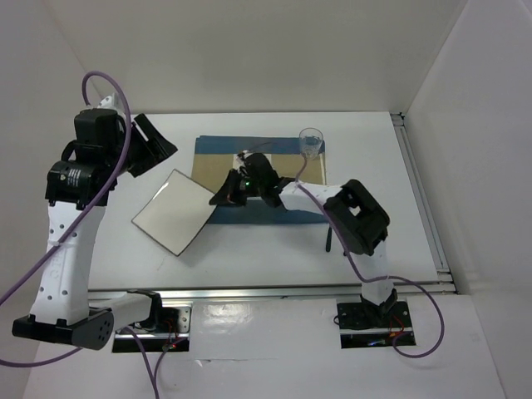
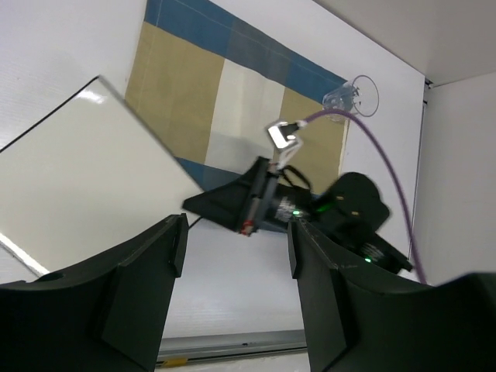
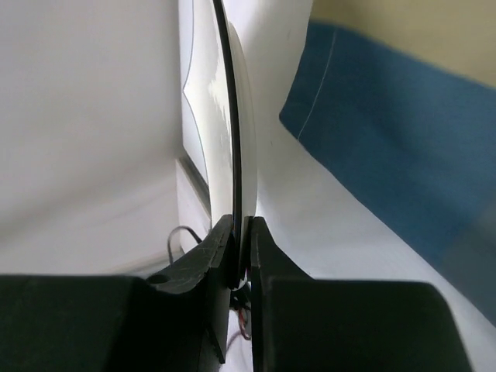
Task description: Set the dinner table for one person
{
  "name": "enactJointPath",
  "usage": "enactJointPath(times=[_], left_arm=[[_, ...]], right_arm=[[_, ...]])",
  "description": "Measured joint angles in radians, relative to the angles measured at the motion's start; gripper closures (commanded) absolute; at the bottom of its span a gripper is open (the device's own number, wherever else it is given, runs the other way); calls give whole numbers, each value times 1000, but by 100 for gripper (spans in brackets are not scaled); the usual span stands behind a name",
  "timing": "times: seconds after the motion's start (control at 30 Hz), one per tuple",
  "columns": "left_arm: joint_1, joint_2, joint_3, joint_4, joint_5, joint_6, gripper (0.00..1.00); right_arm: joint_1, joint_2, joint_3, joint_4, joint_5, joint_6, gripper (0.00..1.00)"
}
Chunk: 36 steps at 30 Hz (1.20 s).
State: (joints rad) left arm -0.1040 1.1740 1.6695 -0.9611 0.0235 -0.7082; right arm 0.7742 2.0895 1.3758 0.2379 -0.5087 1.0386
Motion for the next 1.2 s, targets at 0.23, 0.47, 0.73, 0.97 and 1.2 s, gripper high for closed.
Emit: enactJointPath(times=[0.23, 0.47, 0.73, 0.97, 1.2], left_arm=[[0, 16, -5, -4, 1, -1, 29], [-4, 18, -29, 1, 9, -2, 29], [-15, 21, -47, 1, 15, -1, 29], [-18, 21, -60, 3, 16, -1, 29], [-29, 21, -60, 3, 15, 0, 29]], right_arm=[[-96, -308, -190, -16, 180, 57, 100], [-121, -561, -319, -93, 425, 137, 100], [-231, -602, -429, -147, 521, 222, 100], [-315, -601, -472, -181, 613, 255, 100], [-325, -575, -492, -134, 591, 277, 100]])
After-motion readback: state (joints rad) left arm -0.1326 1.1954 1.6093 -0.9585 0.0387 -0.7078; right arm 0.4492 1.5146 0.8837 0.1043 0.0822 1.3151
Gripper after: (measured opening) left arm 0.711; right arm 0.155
